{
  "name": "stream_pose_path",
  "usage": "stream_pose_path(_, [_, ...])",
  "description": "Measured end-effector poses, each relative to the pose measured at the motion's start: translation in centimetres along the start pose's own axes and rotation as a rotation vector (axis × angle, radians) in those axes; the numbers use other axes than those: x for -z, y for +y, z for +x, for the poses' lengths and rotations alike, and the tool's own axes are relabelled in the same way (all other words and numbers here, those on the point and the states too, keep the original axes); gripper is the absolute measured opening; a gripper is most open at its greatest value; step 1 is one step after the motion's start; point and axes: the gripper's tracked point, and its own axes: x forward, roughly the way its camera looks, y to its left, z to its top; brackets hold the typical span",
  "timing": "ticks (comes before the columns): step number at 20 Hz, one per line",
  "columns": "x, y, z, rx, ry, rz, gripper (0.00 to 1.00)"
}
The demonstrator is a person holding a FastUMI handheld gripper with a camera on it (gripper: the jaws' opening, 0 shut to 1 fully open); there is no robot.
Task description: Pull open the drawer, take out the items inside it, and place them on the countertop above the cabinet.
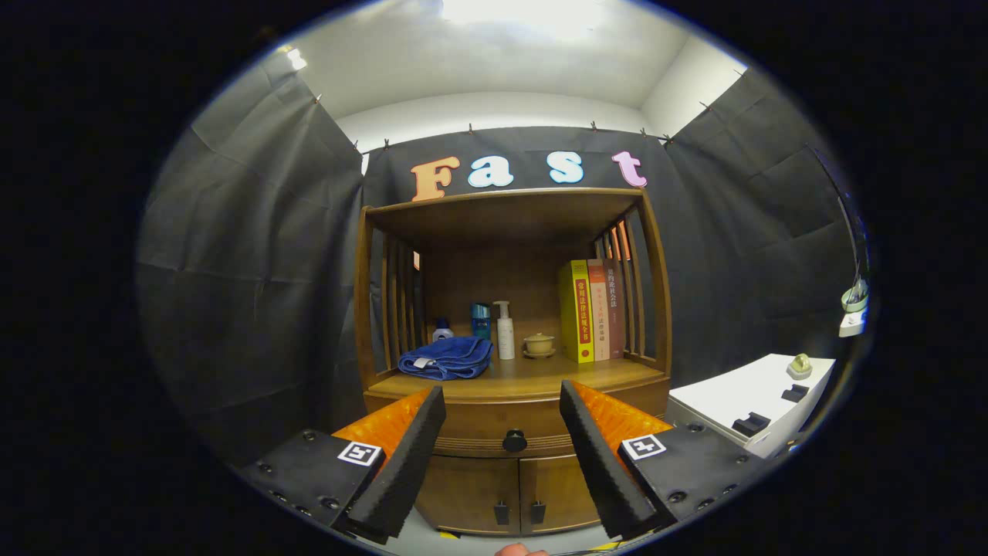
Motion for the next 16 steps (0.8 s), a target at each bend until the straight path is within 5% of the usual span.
stream_pose_path(9, [10.9,-1.6,12.0,0.05,0.06,-0.014,0.98])
stream_pose_path(16, [17.3,-4.2,16.5,0.1,0.127,-0.082,0.97])
